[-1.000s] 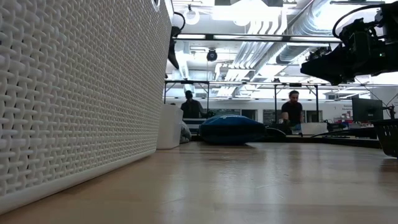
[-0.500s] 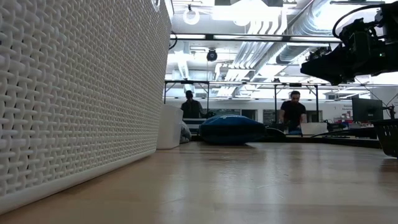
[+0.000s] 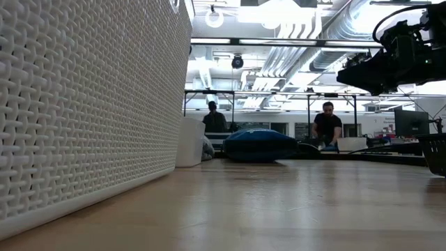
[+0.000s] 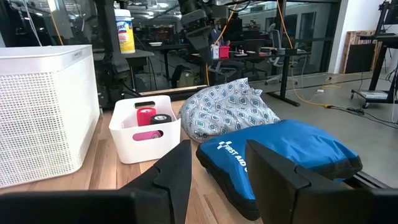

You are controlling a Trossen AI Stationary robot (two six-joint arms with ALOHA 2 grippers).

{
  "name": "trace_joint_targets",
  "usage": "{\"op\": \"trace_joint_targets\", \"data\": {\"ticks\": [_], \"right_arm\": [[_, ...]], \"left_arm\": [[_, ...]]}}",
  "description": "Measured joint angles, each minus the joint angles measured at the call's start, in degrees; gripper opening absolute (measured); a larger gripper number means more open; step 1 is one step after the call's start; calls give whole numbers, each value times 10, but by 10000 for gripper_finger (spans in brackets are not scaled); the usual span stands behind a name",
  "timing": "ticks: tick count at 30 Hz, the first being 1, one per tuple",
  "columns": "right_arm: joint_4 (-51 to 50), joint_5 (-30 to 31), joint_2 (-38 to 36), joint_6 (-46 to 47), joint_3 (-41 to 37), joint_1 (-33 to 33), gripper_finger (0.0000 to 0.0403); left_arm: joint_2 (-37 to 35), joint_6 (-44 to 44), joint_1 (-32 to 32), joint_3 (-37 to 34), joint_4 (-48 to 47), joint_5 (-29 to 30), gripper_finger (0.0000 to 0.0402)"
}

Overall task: Pick & place medical supplies in basket/bin
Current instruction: Put the gray patient gown into the white laundry organizer

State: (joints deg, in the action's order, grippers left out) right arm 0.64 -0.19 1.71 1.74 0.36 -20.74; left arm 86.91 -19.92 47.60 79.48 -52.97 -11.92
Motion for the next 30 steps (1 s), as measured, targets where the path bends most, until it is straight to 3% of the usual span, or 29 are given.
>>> {"op": "trace_joint_targets", "data": {"ticks": [6, 15, 21, 25, 30], "right_arm": [[0, 0, 0, 0, 0, 0, 138], [0, 0, 0, 0, 0, 0, 138], [0, 0, 0, 0, 0, 0, 138], [0, 0, 0, 0, 0, 0, 138], [0, 0, 0, 0, 0, 0, 138]], "left_arm": [[0, 23, -2, 0, -8, 3, 240], [0, 24, 18, 0, -47, 111, 240], [0, -3, 18, -2, -57, 116, 243], [0, -11, 18, -2, -65, 133, 273], [0, -12, 18, -2, -66, 142, 344]]}}
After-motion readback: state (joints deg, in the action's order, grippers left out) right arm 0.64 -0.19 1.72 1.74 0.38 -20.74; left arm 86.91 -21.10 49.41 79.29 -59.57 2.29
